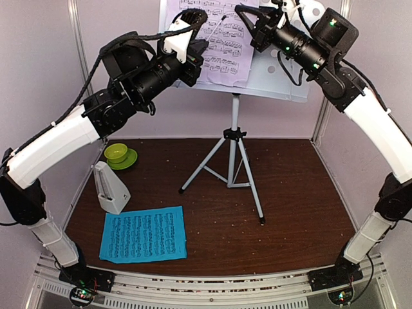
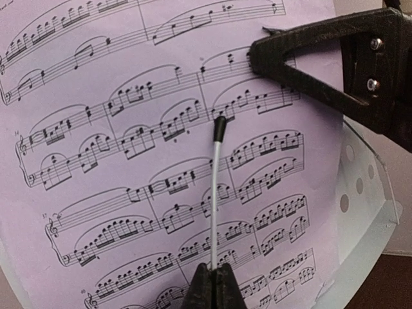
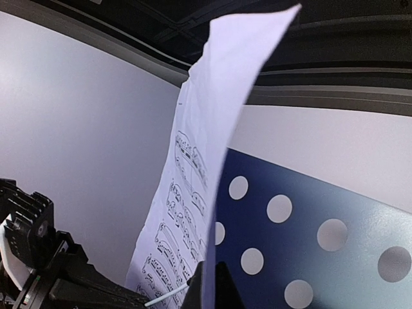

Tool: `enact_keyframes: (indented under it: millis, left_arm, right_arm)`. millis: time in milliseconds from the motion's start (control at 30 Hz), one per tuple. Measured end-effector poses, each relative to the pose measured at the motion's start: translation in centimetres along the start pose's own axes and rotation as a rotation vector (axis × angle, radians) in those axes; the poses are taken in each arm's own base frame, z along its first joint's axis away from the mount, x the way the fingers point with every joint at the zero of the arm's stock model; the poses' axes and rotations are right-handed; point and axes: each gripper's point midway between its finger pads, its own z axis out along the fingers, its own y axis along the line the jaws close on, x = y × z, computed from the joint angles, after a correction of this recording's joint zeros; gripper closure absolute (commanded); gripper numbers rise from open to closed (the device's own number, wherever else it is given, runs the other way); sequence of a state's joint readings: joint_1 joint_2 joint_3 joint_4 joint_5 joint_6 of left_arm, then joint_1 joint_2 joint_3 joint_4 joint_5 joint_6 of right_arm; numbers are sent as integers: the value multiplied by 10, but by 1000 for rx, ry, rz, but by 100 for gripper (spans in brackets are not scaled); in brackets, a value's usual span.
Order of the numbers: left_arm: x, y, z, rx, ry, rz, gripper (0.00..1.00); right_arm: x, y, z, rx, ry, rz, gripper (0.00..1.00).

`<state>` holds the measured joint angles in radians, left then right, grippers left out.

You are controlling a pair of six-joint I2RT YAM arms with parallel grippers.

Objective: Set up the instrument practice props

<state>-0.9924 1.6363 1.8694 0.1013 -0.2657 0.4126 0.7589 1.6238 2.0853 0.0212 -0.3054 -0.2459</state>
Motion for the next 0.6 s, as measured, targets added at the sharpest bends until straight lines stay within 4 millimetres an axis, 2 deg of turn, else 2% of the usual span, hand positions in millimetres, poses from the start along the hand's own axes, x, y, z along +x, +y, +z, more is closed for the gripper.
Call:
enact_keyframes:
  millis: [100, 300, 433, 600]
  left_arm:
    - [0, 1, 0, 0, 0, 0, 100]
    - [0, 1, 0, 1, -1, 1, 100]
    - [0, 1, 0, 1, -1, 0, 100]
    - [0, 1, 0, 1, -1, -1, 100]
  right_arm:
    - [-4, -1, 3, -5, -23, 8, 100]
    - [0, 3, 7, -22, -36, 24, 93]
    - [3, 4, 9, -31, -33, 31, 73]
    - [2, 5, 9, -37, -42, 33, 64]
